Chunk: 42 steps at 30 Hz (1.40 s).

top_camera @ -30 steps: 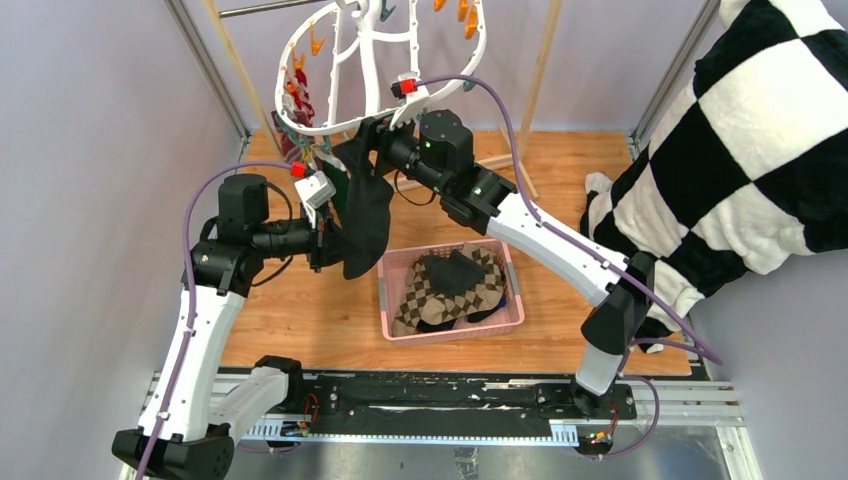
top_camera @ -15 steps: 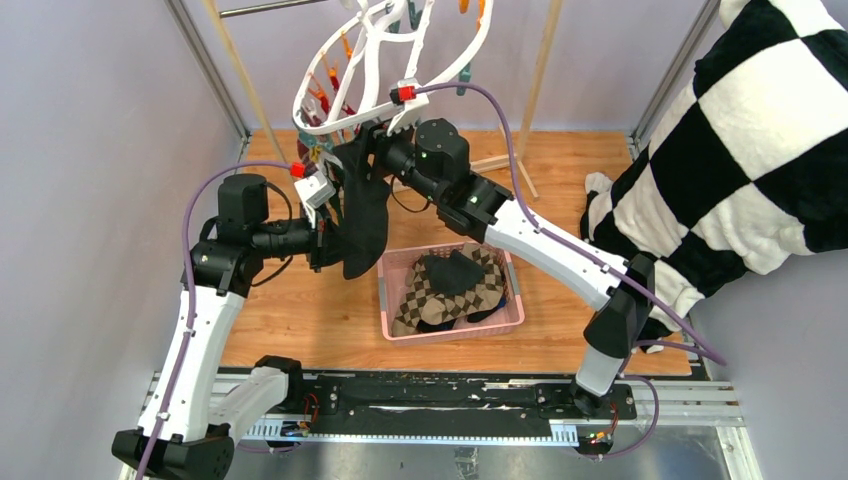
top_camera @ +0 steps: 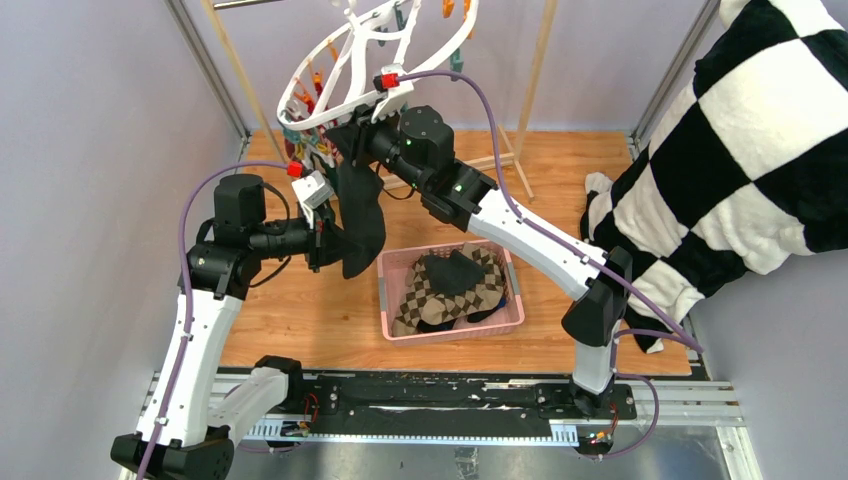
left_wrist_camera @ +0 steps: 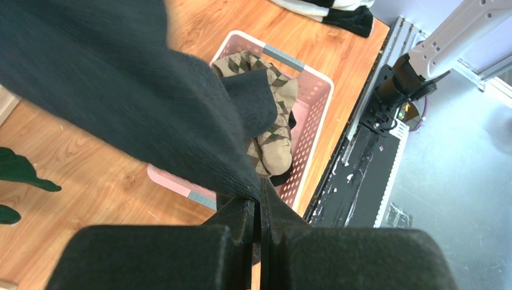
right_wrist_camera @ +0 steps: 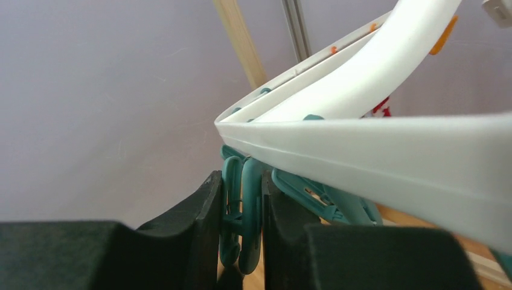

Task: Remove the socks clipped to the hanger
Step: Remove the sock from the hanger, then place the sock in the bin.

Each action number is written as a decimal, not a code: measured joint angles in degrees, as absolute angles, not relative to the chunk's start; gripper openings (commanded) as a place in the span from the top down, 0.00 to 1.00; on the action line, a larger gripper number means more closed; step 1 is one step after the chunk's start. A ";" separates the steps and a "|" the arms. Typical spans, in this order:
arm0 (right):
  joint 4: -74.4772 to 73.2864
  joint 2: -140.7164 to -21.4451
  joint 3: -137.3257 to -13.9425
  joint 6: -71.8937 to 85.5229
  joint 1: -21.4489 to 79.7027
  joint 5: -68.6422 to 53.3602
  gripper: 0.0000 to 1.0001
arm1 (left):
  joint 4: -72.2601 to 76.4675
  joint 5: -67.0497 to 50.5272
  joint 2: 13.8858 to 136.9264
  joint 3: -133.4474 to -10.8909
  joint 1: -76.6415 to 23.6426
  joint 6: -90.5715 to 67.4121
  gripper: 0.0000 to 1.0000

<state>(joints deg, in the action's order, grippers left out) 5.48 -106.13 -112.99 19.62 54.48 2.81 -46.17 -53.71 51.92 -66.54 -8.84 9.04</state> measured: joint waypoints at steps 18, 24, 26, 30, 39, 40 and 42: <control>10.07 -100.51 -101.03 21.91 50.81 -7.55 0.17 | -47.00 -53.12 51.24 -65.54 -8.88 10.98 1.00; 17.21 -90.17 -83.83 21.87 49.67 -17.80 0.03 | -47.33 -52.71 50.98 -65.54 -8.88 12.86 1.00; 20.49 -86.96 -78.94 21.85 49.50 -23.18 0.00 | -47.35 -52.64 50.98 -65.54 -8.91 13.39 1.00; 26.24 -82.98 -72.01 22.57 49.50 -34.92 0.00 | -47.40 -52.38 50.98 -65.54 -8.95 14.00 1.00; 27.75 -81.47 -63.68 20.99 51.05 -41.56 0.26 | -47.81 -52.21 51.40 -66.35 -9.15 14.59 1.00; 27.29 -81.62 -63.72 20.43 51.62 -41.56 0.35 | -47.83 -52.21 51.46 -66.54 -9.15 14.59 1.00; 26.44 -82.19 -64.10 19.53 52.49 -41.54 0.63 | -47.86 -52.21 51.48 -66.85 -9.15 14.57 1.00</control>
<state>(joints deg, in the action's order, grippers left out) 26.44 -82.19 -64.10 19.53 52.49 -41.54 -47.86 -52.21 51.48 -66.85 -9.15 14.57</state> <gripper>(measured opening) 0.683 0.017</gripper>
